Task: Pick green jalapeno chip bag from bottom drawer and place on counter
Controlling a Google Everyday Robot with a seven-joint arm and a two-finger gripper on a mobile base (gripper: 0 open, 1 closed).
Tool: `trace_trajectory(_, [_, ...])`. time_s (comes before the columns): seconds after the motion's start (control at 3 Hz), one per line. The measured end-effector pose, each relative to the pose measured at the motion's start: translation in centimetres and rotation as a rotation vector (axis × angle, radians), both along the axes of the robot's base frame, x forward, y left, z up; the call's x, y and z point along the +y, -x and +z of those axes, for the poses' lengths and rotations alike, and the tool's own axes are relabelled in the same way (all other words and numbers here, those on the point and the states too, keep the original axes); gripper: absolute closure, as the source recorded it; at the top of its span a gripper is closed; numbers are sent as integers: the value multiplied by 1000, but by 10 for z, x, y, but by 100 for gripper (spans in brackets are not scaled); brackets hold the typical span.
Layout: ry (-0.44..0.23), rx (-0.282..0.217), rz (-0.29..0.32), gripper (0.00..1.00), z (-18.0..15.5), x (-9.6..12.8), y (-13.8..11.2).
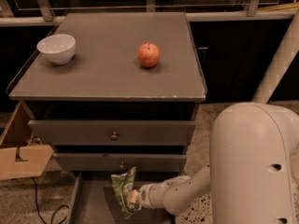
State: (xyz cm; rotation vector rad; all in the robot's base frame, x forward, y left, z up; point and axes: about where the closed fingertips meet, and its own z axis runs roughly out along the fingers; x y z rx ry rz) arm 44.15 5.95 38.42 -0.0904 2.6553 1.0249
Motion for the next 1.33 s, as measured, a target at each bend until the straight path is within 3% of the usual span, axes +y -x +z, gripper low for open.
trace_trajectory(0.67, [29,23,29,100,20,-2,13])
trace_trajectory(1.0, [37,3,34,100,39,-7,17])
trace_trajectory(1.33, [34,-49,4,100,62,-26,17])
